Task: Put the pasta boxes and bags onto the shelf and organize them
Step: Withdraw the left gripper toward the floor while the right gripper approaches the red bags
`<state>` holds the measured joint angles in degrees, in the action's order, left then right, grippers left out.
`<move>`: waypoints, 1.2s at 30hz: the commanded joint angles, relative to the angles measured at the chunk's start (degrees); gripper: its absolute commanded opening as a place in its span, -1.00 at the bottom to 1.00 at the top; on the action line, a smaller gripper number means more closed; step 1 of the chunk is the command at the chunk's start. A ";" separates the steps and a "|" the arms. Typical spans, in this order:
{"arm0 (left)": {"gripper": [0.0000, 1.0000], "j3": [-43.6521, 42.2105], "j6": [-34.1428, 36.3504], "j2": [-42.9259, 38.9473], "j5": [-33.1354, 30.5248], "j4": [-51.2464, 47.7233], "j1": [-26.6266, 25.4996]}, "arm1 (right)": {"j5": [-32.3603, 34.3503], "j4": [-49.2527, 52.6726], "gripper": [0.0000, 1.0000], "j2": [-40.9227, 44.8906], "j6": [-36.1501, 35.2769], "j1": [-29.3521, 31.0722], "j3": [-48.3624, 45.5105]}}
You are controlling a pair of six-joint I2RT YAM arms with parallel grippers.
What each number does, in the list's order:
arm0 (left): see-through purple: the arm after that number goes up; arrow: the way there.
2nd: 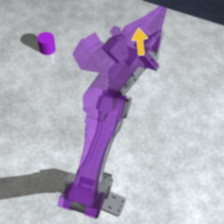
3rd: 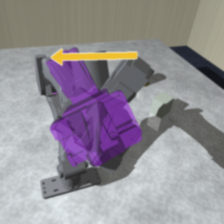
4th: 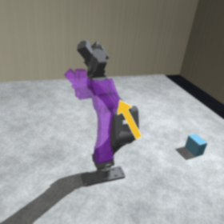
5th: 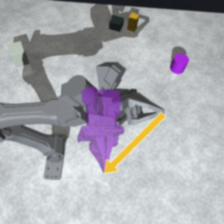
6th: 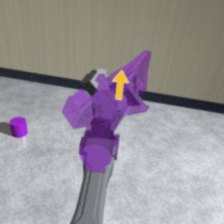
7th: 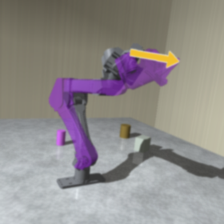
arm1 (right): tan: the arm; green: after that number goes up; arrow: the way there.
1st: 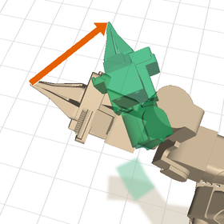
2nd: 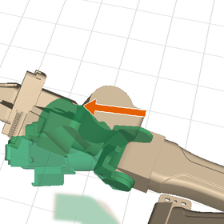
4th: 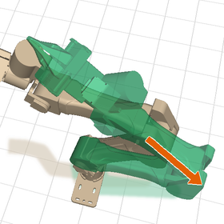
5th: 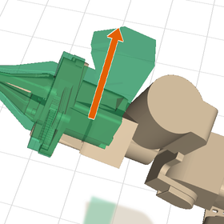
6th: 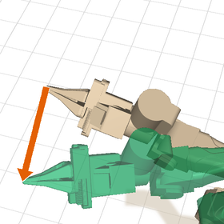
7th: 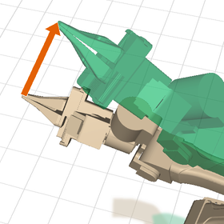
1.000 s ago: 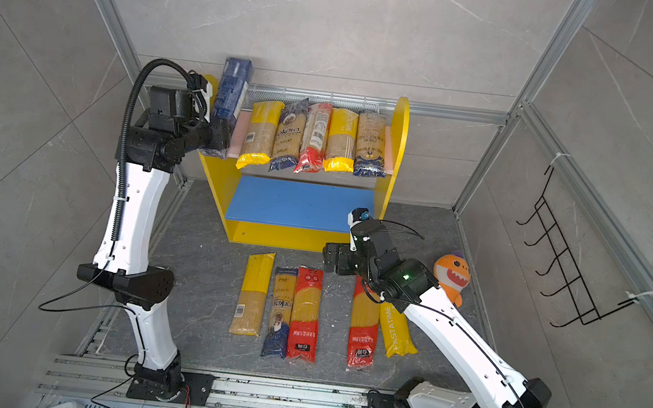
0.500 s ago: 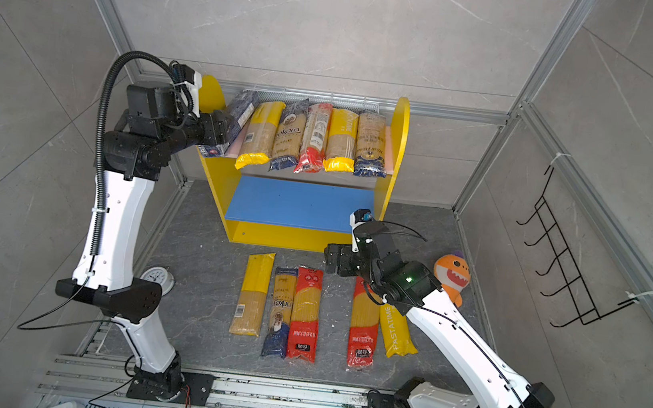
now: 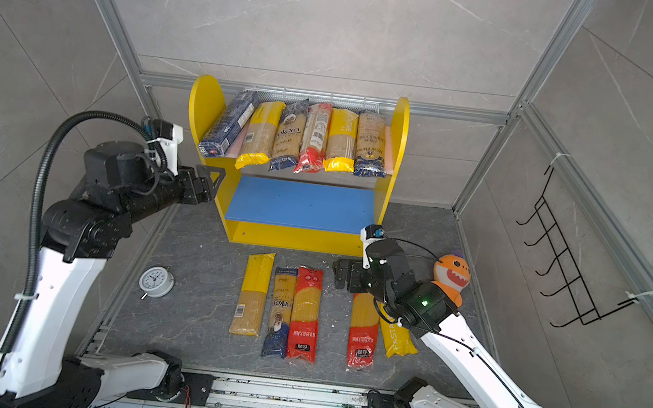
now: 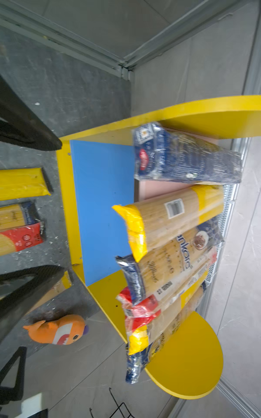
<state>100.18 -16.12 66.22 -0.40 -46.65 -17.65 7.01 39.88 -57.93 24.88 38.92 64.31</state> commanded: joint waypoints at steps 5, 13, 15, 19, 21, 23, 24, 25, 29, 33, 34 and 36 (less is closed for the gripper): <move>0.63 -15.18 -6.80 -13.75 -0.51 1.48 -0.25 | -1.73 3.20 0.99 7.30 4.13 -0.19 -5.58; 0.63 -32.18 -11.29 -23.84 1.28 1.73 -0.22 | 0.08 6.06 0.99 10.62 6.52 0.12 -9.95; 0.64 -36.03 -12.35 -25.82 1.75 2.26 -0.19 | 0.42 6.48 0.99 11.06 7.32 0.19 -11.42; 0.71 -43.15 -14.31 -28.69 2.03 3.12 -0.20 | 0.05 5.64 0.99 12.11 9.14 0.28 -15.22; 0.72 -45.85 -14.96 -29.68 1.72 3.70 -0.21 | -0.06 5.01 0.99 12.40 9.86 0.41 -17.08; 0.73 -48.35 -15.85 -30.26 2.01 4.56 -0.20 | -0.17 4.35 0.99 12.58 10.59 0.60 -18.93; 0.73 -49.59 -16.34 -30.40 2.50 5.09 -0.19 | -0.24 3.92 0.99 12.66 10.99 0.79 -19.97; 0.73 -50.88 -16.81 -30.49 3.08 5.65 -0.19 | -0.32 3.37 0.99 12.71 11.31 1.04 -20.95; 0.73 -55.41 -18.30 -30.28 3.67 7.03 -0.44 | -0.33 1.43 0.99 12.42 12.46 2.15 -23.89; 0.73 -59.24 -19.19 -29.86 3.29 8.51 -1.26 | -0.33 -0.60 0.99 9.96 12.82 3.18 -25.35; 0.73 -60.05 -19.38 -29.60 3.24 8.92 -1.54 | -0.30 -1.44 0.99 8.96 12.91 3.62 -25.61; 0.73 -61.16 -19.82 -29.04 2.75 9.75 -2.65 | -0.25 -3.01 0.99 7.13 13.21 4.47 -26.02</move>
<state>39.48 -34.30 36.75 2.00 -40.69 -19.22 6.39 40.21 -49.04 36.73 42.39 39.42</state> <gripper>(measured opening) 0.864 0.996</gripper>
